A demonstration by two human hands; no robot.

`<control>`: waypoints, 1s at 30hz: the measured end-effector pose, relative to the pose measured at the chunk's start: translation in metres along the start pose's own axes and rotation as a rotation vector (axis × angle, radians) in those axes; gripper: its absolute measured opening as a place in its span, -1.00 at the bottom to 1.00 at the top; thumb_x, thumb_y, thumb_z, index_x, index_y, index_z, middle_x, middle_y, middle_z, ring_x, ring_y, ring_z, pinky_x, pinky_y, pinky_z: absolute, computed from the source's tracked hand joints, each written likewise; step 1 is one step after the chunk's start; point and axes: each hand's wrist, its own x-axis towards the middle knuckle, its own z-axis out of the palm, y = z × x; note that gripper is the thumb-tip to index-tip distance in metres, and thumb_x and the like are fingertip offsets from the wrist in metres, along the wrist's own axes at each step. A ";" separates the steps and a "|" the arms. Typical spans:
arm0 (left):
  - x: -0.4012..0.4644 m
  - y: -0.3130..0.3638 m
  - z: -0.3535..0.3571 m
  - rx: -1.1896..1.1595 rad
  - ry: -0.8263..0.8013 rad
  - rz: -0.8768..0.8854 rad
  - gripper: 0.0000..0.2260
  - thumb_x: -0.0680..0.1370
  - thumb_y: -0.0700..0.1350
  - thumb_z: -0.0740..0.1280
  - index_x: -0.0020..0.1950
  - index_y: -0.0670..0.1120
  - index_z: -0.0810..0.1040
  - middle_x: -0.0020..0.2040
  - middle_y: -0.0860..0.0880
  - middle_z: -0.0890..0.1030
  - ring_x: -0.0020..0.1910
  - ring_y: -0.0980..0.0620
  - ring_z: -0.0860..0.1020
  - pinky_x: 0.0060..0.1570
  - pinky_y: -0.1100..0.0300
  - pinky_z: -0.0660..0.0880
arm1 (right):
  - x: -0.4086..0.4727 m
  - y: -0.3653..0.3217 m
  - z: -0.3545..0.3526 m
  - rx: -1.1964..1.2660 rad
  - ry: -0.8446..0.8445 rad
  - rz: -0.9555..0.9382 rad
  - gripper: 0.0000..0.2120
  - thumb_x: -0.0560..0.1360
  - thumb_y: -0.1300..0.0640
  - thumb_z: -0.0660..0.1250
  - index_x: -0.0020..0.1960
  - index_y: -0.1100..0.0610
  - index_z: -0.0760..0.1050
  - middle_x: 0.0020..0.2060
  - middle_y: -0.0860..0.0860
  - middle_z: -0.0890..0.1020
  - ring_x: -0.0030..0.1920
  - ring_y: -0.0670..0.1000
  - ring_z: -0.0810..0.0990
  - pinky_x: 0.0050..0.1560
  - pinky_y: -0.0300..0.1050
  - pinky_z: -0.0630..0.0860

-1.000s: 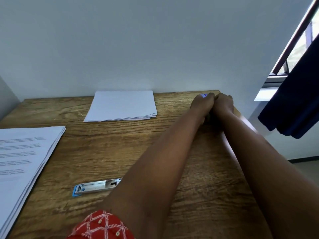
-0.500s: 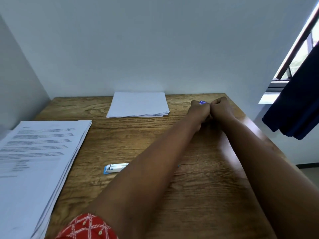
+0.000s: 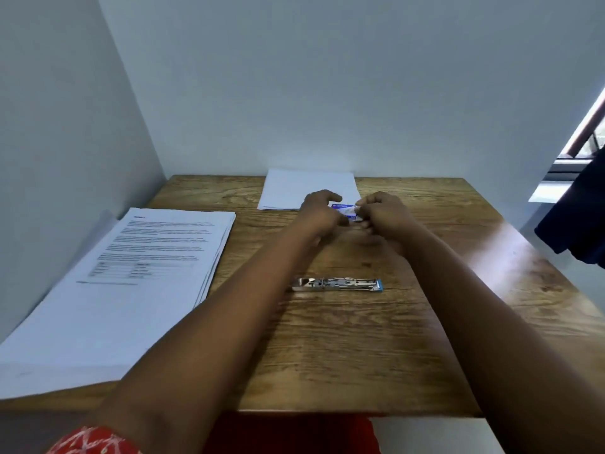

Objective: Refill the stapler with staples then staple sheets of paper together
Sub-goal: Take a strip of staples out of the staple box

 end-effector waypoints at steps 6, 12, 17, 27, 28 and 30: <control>-0.028 -0.034 -0.030 0.066 0.023 0.056 -0.66 0.37 -0.24 0.59 0.10 -0.07 0.65 0.00 -0.05 0.67 -0.17 0.09 0.59 -0.41 0.36 0.46 | -0.016 0.005 0.025 -0.138 -0.004 -0.088 -0.89 0.53 0.23 0.31 -0.14 0.09 0.56 -0.28 0.07 0.61 -0.38 -0.02 0.52 -0.29 -0.11 0.48; -0.030 -0.042 -0.037 0.280 0.001 0.186 -0.63 0.37 -0.16 0.61 0.15 -0.11 0.68 0.02 -0.05 0.67 -0.07 0.05 0.55 -0.24 0.26 0.36 | -0.027 0.019 0.039 -0.344 0.097 -0.207 -0.86 0.49 0.21 0.28 -0.17 0.04 0.57 -0.30 -0.09 0.58 -0.25 -0.06 0.49 -0.31 -0.19 0.32; -0.030 -0.058 -0.043 0.233 -0.049 0.244 -0.67 0.38 -0.14 0.61 0.11 -0.09 0.68 -0.09 0.02 0.61 -0.23 0.21 0.47 -0.38 0.53 0.32 | -0.033 0.032 0.034 -0.310 0.131 -0.241 -0.91 0.52 0.16 0.33 -0.14 0.11 0.58 -0.39 -0.11 0.51 -0.35 -0.16 0.41 -0.36 -0.27 0.27; -0.029 -0.066 -0.049 0.207 -0.106 0.276 -0.68 0.39 -0.09 0.60 0.12 0.01 0.67 -0.02 0.03 0.60 -0.18 0.20 0.44 -0.33 0.49 0.34 | -0.034 0.034 0.020 -0.277 0.109 -0.154 -0.80 0.55 0.16 0.35 -0.23 -0.03 0.53 -0.35 -0.08 0.58 -0.28 -0.05 0.52 -0.22 -0.14 0.42; -0.030 -0.066 -0.049 0.207 -0.106 0.280 -0.67 0.39 -0.09 0.60 0.14 0.00 0.68 0.00 0.00 0.61 -0.17 0.19 0.45 -0.30 0.45 0.36 | -0.034 0.034 0.019 -0.259 0.109 -0.143 -0.80 0.55 0.17 0.35 -0.23 -0.03 0.53 -0.36 -0.06 0.58 -0.29 -0.04 0.52 -0.21 -0.10 0.45; -0.029 -0.068 -0.048 0.209 -0.097 0.288 -0.66 0.40 -0.08 0.60 0.15 -0.01 0.68 0.04 -0.03 0.63 -0.14 0.17 0.45 -0.26 0.42 0.37 | -0.034 0.034 0.018 -0.232 0.118 -0.125 -0.79 0.55 0.18 0.36 -0.23 -0.03 0.53 -0.37 -0.04 0.59 -0.34 -0.03 0.51 -0.22 -0.06 0.49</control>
